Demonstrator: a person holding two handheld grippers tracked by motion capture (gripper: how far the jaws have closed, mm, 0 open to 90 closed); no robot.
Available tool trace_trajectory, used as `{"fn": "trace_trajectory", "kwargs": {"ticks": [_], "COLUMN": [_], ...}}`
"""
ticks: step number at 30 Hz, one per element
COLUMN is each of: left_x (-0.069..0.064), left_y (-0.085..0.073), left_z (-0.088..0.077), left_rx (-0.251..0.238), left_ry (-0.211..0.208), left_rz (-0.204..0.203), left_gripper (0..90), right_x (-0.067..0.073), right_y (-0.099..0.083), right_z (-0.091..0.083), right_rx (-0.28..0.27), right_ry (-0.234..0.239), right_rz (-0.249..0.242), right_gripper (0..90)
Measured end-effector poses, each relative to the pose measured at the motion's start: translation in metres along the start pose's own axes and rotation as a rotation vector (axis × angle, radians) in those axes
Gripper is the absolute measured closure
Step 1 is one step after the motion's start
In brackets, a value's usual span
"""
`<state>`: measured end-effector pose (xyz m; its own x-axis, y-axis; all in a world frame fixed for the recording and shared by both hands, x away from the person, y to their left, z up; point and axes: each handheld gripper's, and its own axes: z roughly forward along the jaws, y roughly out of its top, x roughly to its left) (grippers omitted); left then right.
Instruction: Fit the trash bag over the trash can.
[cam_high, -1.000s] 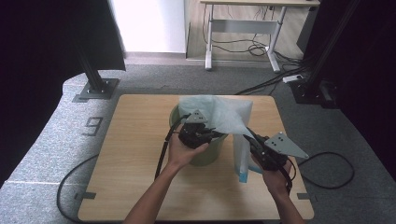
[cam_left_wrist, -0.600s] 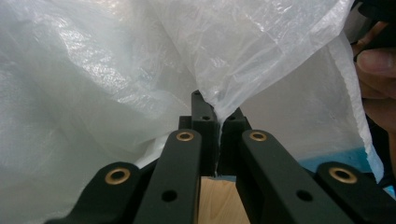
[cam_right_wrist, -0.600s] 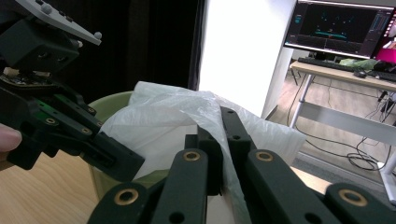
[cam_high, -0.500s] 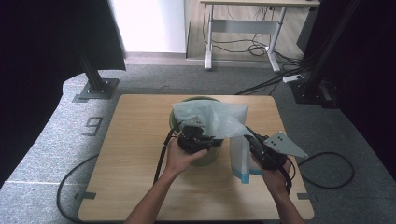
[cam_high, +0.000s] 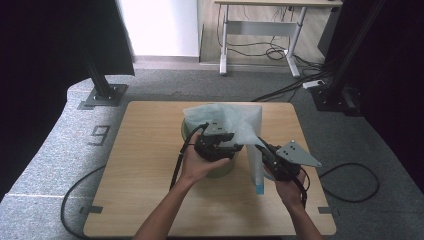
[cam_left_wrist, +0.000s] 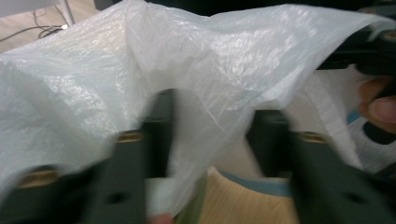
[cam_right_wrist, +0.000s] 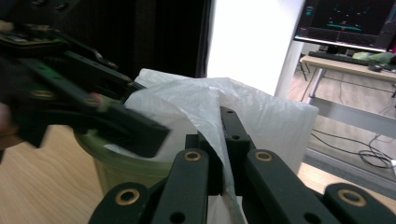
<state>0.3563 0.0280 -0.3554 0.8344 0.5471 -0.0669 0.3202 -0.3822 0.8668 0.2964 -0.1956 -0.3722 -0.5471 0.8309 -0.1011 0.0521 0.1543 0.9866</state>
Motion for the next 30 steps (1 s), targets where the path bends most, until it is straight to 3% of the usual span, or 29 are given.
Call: {"fn": "trace_trajectory", "kwargs": {"ticks": [2, 4, 6, 9, 12, 15, 17, 22, 30], "left_x": [0.004, 0.009, 0.013, 0.019, 0.029, 0.039, 0.046, 0.053, 0.043], "left_y": [0.001, 0.001, 0.0, -0.001, -0.004, -0.007, -0.01, -0.013, -0.01], "left_z": [0.002, 0.002, 0.001, -0.004, -0.012, -0.019, -0.024, -0.025, -0.015], "left_rx": [0.009, -0.003, -0.013, -0.03, -0.046, -0.054, -0.053, -0.062, -0.056], "left_ry": [-0.017, -0.019, -0.004, 0.037, 0.06, 0.082, 0.088, 0.087, 0.066], "left_rz": [-0.018, -0.049, -0.064, -0.091, -0.13, -0.166, -0.192, -0.227, -0.223], "left_gripper": [74.6, 84.7, 88.5, 89.2, 89.4, 89.4, 89.4, 89.4, 89.4], "right_x": [0.001, 0.002, 0.006, 0.015, 0.018, 0.013, 0.009, 0.002, 0.03], "right_y": [-0.001, -0.004, -0.009, -0.022, -0.039, -0.051, -0.054, -0.052, -0.045], "right_z": [0.001, 0.0, -0.003, -0.01, -0.019, -0.029, -0.037, -0.041, -0.027], "right_rx": [0.0, -0.002, -0.002, -0.003, 0.009, -0.001, -0.02, -0.02, 0.006], "right_ry": [0.007, 0.006, 0.009, 0.014, 0.038, 0.08, 0.099, 0.092, 0.12], "right_rz": [0.004, 0.002, -0.002, -0.028, -0.015, 0.041, 0.057, 0.063, 0.078], "right_gripper": [85.9, 75.3, 59.6, 47.0, 42.5, 40.7, 40.4, 37.5, 29.2]}}
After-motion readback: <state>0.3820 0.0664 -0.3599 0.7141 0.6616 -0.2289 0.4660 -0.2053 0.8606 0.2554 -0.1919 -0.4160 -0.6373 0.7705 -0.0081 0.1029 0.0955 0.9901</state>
